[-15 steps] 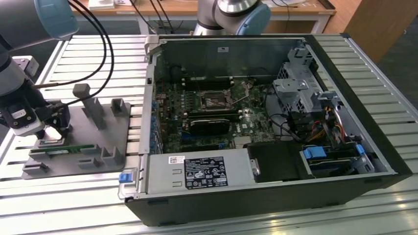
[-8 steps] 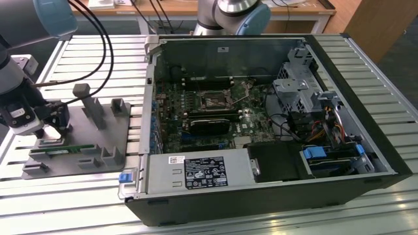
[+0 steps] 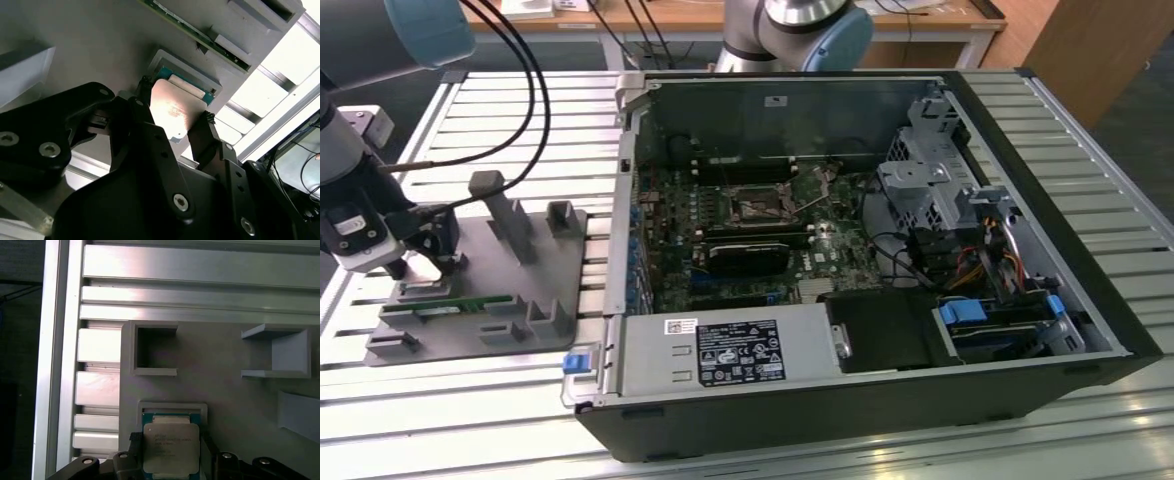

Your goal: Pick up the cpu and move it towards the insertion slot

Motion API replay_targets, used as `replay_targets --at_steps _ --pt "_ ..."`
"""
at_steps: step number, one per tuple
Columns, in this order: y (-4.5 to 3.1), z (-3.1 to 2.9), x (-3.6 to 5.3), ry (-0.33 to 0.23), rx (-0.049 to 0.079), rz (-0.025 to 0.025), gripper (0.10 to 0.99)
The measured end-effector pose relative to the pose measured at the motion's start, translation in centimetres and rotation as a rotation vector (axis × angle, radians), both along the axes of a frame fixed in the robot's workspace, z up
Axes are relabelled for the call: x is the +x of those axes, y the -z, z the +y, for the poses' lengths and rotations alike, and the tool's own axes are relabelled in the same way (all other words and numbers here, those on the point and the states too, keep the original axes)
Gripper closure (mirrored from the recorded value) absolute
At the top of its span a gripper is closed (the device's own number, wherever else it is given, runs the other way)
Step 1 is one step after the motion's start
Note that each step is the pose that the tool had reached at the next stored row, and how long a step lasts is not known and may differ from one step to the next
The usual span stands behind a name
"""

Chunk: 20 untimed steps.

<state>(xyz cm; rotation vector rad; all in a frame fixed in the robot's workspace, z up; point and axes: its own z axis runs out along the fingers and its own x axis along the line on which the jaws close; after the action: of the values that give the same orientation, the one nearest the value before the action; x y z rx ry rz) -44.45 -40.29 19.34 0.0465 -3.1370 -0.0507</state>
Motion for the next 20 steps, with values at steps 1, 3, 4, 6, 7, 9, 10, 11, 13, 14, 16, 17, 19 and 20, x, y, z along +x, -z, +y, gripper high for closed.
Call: replay_targets --at_steps 1,3,4,6,7,9,10,11,13,14,16,17,19,20 --pt "-0.01 0.0 0.0 0.0 0.0 0.0001 0.545" --pt "-0.02 0.0 0.0 0.0 0.0 0.0001 0.545" --pt "-0.08 0.0 0.0 0.0 0.0 0.0004 0.545" --pt "-0.24 0.0 -0.01 0.0 0.0 0.0002 0.545" --pt "-0.33 0.0 0.0 0.0 0.0 0.0001 0.545" --pt "-0.54 0.0 -0.01 0.0 0.0 0.0002 0.545" --pt "-0.65 0.0 -0.01 0.0 0.0 0.0001 0.545" --pt "-0.75 0.0 -0.01 0.0 0.0 0.0002 0.545" --pt "-0.96 0.0 -0.01 0.0 0.0 0.0001 0.545" --pt "-1.05 0.0 0.0 0.0 0.0 0.0001 0.545" --pt "-1.17 0.0 0.0 0.0 0.0 0.0001 0.545" --pt "-1.22 0.0 0.0 0.0 0.0 0.0 0.545" --pt "-1.31 0.0 -0.01 0.0 0.0 0.0001 0.545" --pt "-1.35 0.0 0.0 0.0 0.0 0.0001 0.545"
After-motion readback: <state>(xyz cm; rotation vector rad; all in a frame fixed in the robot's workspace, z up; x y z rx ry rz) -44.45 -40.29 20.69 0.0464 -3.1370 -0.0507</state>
